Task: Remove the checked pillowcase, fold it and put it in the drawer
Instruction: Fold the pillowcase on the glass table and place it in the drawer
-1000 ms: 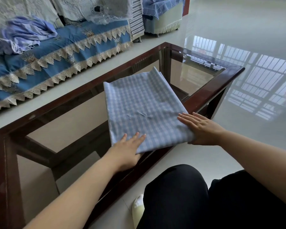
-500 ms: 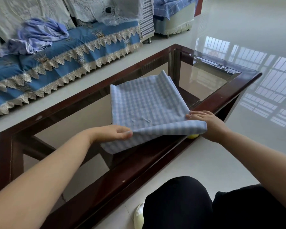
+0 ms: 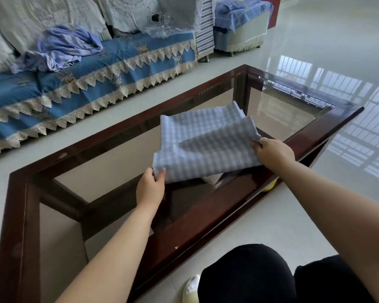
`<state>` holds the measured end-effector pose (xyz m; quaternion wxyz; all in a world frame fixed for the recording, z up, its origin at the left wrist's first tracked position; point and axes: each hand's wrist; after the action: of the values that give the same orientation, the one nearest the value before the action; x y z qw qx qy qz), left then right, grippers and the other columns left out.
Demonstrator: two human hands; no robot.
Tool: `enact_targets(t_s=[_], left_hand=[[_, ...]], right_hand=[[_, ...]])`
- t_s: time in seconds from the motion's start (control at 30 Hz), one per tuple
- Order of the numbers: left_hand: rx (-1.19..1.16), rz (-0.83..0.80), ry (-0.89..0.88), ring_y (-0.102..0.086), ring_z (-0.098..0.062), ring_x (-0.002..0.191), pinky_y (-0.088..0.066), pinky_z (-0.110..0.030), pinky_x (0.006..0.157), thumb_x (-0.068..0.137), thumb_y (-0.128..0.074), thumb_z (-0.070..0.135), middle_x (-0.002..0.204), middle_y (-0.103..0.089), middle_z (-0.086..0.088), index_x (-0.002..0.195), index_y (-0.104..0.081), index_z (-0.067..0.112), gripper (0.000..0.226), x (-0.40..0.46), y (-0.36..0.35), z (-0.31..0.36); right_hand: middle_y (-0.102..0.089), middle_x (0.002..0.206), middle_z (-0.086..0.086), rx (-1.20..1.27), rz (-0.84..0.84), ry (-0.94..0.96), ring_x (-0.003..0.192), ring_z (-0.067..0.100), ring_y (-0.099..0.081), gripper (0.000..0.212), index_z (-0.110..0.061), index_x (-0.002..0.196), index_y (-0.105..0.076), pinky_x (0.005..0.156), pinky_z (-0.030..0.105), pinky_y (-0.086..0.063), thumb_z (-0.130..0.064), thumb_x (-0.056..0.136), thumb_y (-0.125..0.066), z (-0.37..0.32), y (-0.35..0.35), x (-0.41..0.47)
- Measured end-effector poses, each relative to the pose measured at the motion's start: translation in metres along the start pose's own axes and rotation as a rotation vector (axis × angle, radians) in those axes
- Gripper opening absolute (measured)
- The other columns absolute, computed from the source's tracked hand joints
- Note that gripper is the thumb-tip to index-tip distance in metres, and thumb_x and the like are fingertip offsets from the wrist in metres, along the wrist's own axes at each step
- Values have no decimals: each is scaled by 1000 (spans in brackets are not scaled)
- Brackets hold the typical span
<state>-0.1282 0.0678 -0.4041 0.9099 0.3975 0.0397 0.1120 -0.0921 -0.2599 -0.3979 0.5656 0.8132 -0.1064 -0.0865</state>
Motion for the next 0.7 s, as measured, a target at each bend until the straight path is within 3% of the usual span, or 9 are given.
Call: enact_targets(t_s=[0.07, 0.2, 0.33, 0.43, 0.53, 0.7], left_hand=[[91, 59, 12, -46, -22, 61, -28, -31, 52, 98, -45, 37, 64, -45, 1, 76, -44, 10, 35, 1, 2, 1], [192, -69, 40, -49, -19, 62, -34, -29, 52, 99, -37, 40, 70, -51, -2, 87, -48, 10, 34, -4, 6, -11], [202, -131, 117, -57, -19, 69, -40, -30, 56, 97, -33, 49, 80, -58, -1, 100, -46, 16, 35, -8, 6, -14], [195, -222, 140, -52, -17, 61, -39, -29, 56, 96, -40, 46, 73, -52, 1, 103, -51, 11, 37, -6, 8, -18], [165, -255, 136, -56, -19, 67, -45, -32, 63, 95, -41, 46, 78, -57, -1, 99, -52, 12, 36, -9, 10, -23], [241, -196, 135, -51, -17, 65, -34, -30, 54, 98, -27, 50, 75, -53, -2, 94, -52, 8, 49, -14, 10, -16]], right_hand=[[-66, 101, 11, -56, -66, -22, 95, 32, -61, 56, -16, 95, -61, 68, 34, -41, -57, 95, -23, 2, -4, -11], [-64, 73, 5, 60, -158, -185, 72, 25, -60, 72, -12, 69, -62, 67, 34, -47, -69, 89, -22, 21, -10, -36], [-55, 62, 7, 239, -107, -198, 67, 28, -55, 64, -5, 63, -55, 66, 35, -43, -59, 92, -34, 26, -12, -56], [-52, 61, 4, 270, -104, -245, 72, 30, -53, 72, -7, 57, -51, 72, 37, -43, -63, 93, -24, 24, -9, -64], [-48, 64, 2, 265, -139, -309, 79, 29, -50, 76, -8, 62, -55, 80, 38, -42, -67, 91, -16, 22, -3, -67], [-51, 65, 5, 379, 59, -215, 67, 26, -50, 62, -8, 63, -48, 62, 36, -38, -56, 96, -26, 15, -1, -73]])
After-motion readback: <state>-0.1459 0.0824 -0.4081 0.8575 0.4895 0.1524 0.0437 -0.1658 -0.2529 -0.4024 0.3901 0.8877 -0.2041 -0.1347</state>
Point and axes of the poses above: each hand's wrist, its own x-axis towards the middle knuckle, its own y-axis out of the back of the hand, z = x × y
